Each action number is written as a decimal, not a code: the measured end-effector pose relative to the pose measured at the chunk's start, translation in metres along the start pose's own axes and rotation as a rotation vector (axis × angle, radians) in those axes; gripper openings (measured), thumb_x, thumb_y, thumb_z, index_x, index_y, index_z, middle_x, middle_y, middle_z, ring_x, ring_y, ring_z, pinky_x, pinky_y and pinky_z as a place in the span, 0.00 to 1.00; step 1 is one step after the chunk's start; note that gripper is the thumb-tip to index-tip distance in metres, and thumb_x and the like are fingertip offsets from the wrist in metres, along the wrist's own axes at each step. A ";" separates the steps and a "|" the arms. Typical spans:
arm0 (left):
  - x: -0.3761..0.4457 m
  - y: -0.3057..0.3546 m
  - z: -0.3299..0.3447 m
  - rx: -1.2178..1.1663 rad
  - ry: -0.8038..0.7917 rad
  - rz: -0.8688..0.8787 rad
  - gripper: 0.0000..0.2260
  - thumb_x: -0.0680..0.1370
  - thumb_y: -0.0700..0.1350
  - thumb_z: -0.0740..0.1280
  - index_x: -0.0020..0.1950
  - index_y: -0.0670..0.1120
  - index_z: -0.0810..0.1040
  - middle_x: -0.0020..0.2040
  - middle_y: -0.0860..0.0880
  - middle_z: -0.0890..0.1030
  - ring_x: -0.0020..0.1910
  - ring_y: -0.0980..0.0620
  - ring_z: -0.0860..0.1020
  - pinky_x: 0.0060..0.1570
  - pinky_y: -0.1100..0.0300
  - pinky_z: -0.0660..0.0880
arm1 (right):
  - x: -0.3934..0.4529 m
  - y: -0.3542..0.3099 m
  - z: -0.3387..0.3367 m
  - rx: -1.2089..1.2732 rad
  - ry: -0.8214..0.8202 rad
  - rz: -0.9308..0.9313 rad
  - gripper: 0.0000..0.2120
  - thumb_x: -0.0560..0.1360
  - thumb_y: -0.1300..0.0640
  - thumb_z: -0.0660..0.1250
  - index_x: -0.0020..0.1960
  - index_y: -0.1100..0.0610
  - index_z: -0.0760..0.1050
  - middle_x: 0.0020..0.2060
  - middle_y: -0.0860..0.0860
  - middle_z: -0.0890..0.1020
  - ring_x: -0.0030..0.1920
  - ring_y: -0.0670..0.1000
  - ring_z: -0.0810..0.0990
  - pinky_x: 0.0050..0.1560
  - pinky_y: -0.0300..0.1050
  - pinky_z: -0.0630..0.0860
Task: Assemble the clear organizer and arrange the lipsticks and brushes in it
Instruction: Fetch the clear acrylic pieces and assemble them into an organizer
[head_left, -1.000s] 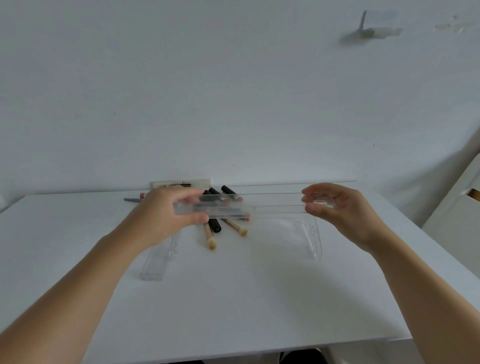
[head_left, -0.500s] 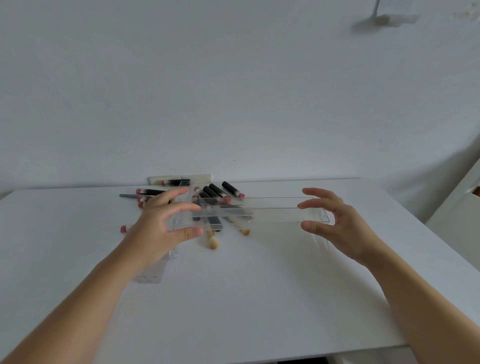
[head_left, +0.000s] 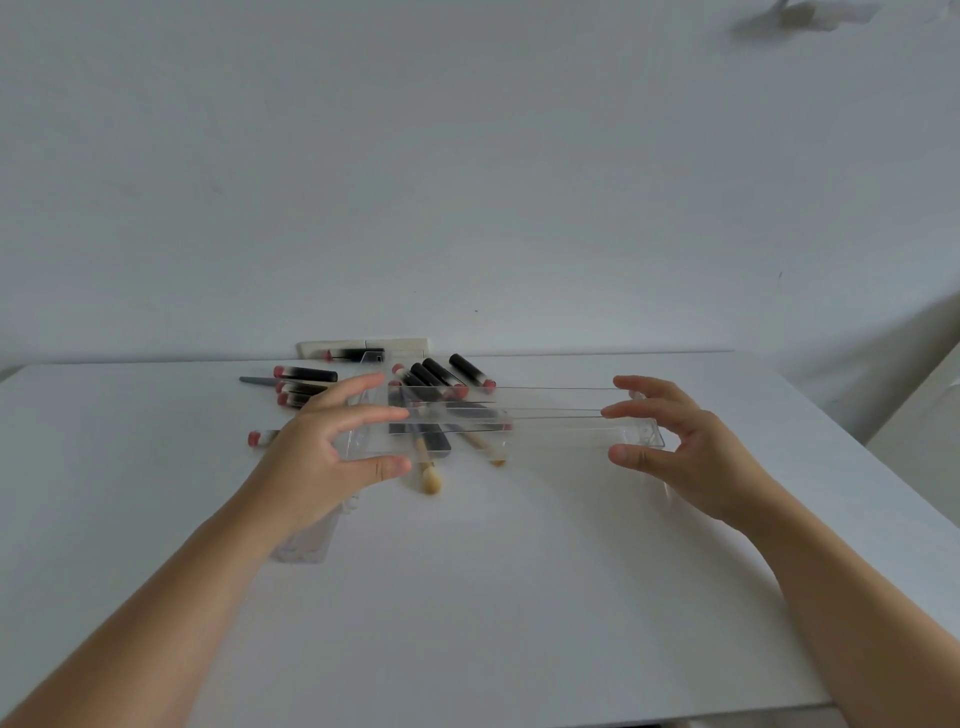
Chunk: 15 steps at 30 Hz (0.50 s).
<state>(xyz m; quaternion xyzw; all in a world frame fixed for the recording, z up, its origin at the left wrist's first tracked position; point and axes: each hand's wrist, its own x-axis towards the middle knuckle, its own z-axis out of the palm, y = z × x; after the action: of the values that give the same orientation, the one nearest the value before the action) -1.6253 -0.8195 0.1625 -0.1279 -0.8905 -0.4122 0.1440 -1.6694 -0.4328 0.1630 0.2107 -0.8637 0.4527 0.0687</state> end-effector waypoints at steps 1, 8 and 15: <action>0.000 0.000 0.000 0.005 -0.001 0.004 0.22 0.65 0.63 0.75 0.58 0.71 0.80 0.69 0.77 0.65 0.72 0.72 0.61 0.66 0.59 0.62 | 0.000 0.000 0.000 -0.005 0.000 -0.001 0.17 0.65 0.40 0.75 0.54 0.34 0.82 0.68 0.30 0.71 0.70 0.34 0.68 0.62 0.31 0.63; 0.001 -0.001 0.000 0.046 0.019 0.021 0.21 0.65 0.62 0.76 0.58 0.72 0.79 0.68 0.79 0.66 0.72 0.72 0.61 0.66 0.63 0.60 | -0.002 0.001 0.002 -0.009 0.031 -0.018 0.18 0.64 0.39 0.76 0.53 0.30 0.82 0.67 0.28 0.71 0.69 0.31 0.67 0.55 0.21 0.66; 0.001 -0.002 0.002 0.109 0.079 0.032 0.19 0.68 0.54 0.79 0.53 0.74 0.79 0.64 0.82 0.66 0.66 0.81 0.61 0.58 0.75 0.57 | -0.005 0.003 0.005 0.000 0.045 -0.026 0.20 0.65 0.38 0.76 0.56 0.31 0.81 0.69 0.30 0.71 0.70 0.32 0.68 0.52 0.24 0.71</action>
<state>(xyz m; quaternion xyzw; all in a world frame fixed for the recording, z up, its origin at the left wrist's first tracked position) -1.6275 -0.8190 0.1600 -0.1179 -0.9031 -0.3654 0.1925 -1.6660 -0.4342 0.1565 0.2116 -0.8592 0.4563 0.0940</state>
